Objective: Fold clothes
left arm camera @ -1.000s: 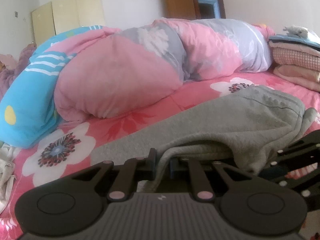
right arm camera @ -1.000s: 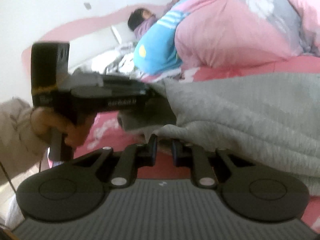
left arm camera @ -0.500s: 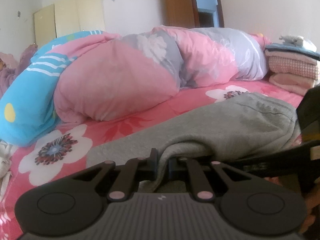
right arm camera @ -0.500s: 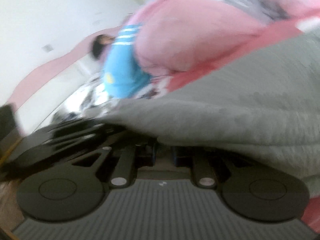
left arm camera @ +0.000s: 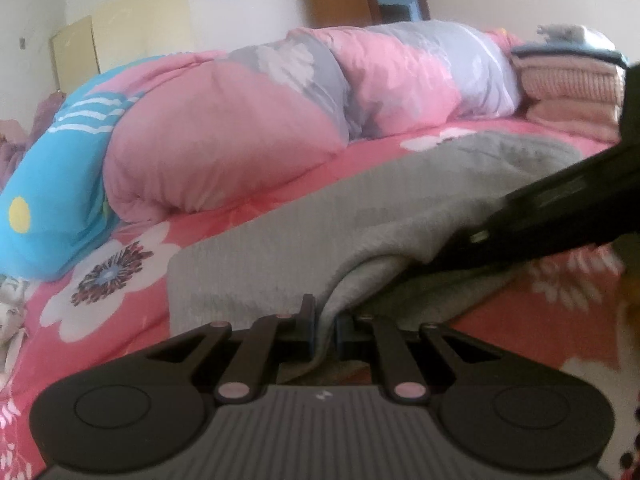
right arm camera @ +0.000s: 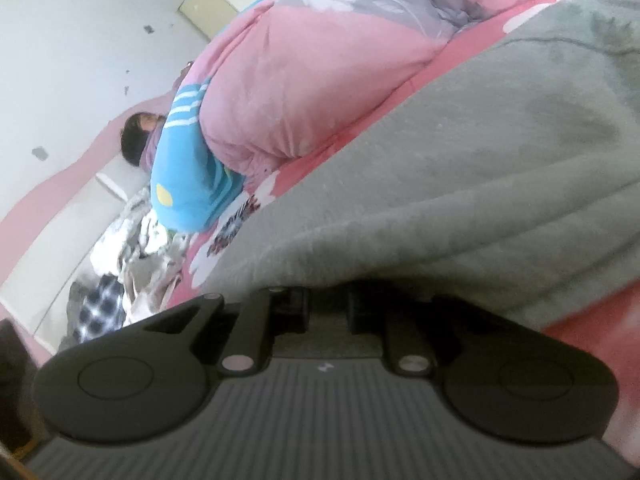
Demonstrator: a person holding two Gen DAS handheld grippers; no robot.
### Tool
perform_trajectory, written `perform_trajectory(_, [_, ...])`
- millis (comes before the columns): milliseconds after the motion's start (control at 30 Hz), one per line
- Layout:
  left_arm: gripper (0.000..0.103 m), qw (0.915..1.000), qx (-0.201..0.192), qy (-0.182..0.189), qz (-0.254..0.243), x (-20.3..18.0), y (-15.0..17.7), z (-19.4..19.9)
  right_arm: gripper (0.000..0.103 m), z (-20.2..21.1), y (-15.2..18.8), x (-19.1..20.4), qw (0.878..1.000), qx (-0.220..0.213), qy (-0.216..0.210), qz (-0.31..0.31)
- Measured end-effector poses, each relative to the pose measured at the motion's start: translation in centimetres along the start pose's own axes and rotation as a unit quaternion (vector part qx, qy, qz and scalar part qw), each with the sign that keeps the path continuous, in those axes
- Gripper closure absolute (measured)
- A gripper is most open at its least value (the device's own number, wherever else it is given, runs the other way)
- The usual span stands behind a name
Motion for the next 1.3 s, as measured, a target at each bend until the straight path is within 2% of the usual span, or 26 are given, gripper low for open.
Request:
perform_trajectory(67, [0.093, 1.0, 0.0, 0.0, -0.001, 0.0, 0.3, 0.0, 0.067, 1.8, 0.0, -0.2, 1.0, 0.012, 0.005, 0.019])
perform_trajectory(133, [0.093, 1.0, -0.003, 0.0, 0.001, 0.1, 0.3, 0.1, 0.056, 3.9, -0.2, -0.4, 0.999, 0.016, 0.016, 0.049])
perform_trajectory(233, [0.093, 1.0, -0.005, -0.001, 0.0, 0.0, 0.3, 0.1, 0.056, 6.3, -0.6, 0.5, 0.993, 0.017, 0.015, 0.119])
perform_trajectory(300, [0.093, 1.0, -0.005, -0.002, -0.003, 0.0, 0.3, 0.1, 0.056, 7.1, -0.8, 2.4, 0.979, 0.007, 0.01, 0.203])
perform_trajectory(367, [0.093, 1.0, -0.005, -0.003, -0.005, 0.0, 0.2, 0.2, 0.056, 7.1, -0.7, 4.5, 0.951, -0.008, 0.01, 0.31])
perform_trajectory(433, [0.093, 1.0, -0.005, -0.004, -0.006, 0.1, 0.1, 0.2, 0.055, 6.0, -0.1, 6.1, 0.908, -0.005, 0.015, 0.419])
perform_trajectory(500, [0.093, 0.9999, -0.007, -0.006, -0.008, 0.1, 0.1, 0.2, 0.056, 4.0, 0.6, 6.9, 0.859, 0.011, 0.024, 0.512])
perform_trajectory(567, [0.093, 0.9999, -0.008, -0.008, -0.013, 0.0, 0.1, 0.1, 0.06, 2.0, 0.9, 6.9, 0.825, 0.031, 0.033, 0.564])
perform_trajectory(633, [0.093, 0.9998, -0.01, -0.009, -0.017, 0.0, 0.1, 0.1, 0.062, 0.5, 1.1, 7.0, 0.802, 0.05, 0.028, 0.595])
perform_trajectory(700, [0.093, 0.9996, -0.012, -0.01, -0.023, -0.1, 0.2, 0.1, 0.069, -0.9, 1.2, 7.0, 0.782, 0.069, 0.022, 0.62])
perform_trajectory(733, [0.093, 0.9995, -0.014, -0.011, -0.027, -0.2, 0.2, 0.2, 0.085, -1.5, 1.3, 6.9, 0.774, 0.078, 0.021, 0.628])
perform_trajectory(800, [0.093, 0.999, -0.02, -0.015, -0.036, -0.4, 0.2, 0.6, 0.092, -1.5, 1.7, 7.3, 0.757, 0.069, 0.029, 0.65])
perform_trajectory(867, [0.091, 0.999, -0.021, -0.015, -0.037, -0.5, 0.3, 0.8, 0.094, -0.8, 2.1, 8.0, 0.736, 0.039, 0.045, 0.675])
perform_trajectory(967, [0.085, 0.9997, -0.009, -0.008, -0.022, -0.2, 0.7, 1.0, 0.094, -0.5, 4.1, 7.7, 0.705, 0.028, 0.075, 0.705])
perform_trajectory(1067, [0.08, 0.9996, 0.0, 0.015, 0.025, 0.7, 0.7, 2.2, 0.094, -1.5, 7.3, 6.2, 0.652, 0.022, 0.105, 0.751])
perform_trajectory(1100, [0.078, 0.9988, -0.001, 0.023, 0.043, 1.2, 0.6, 2.9, 0.093, -1.4, 7.5, 6.2, 0.648, 0.019, 0.107, 0.754])
perform_trajectory(1167, [0.069, 0.9964, -0.008, 0.028, 0.079, 2.1, 0.4, 4.3, 0.092, -0.9, 7.4, 6.6, 0.65, 0.012, 0.109, 0.752])
perform_trajectory(1233, [0.068, 0.992, -0.018, 0.025, 0.123, 3.3, 0.4, 5.5, 0.092, 0.4, 6.3, 7.2, 0.677, 0.011, 0.096, 0.729])
perform_trajectory(1300, [0.067, 0.9831, -0.028, 0.019, 0.18, 4.8, 0.3, 6.4, 0.091, 2.2, 5.4, 7.7, 0.699, 0.009, 0.074, 0.711])
Point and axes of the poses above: each gripper's, at about its wrist camera, not at the fingertips, and z roughly against the way its jaws point, x to its left, y to its underside, the point moved 7 cm from there along -z, roughly the way its jaws point
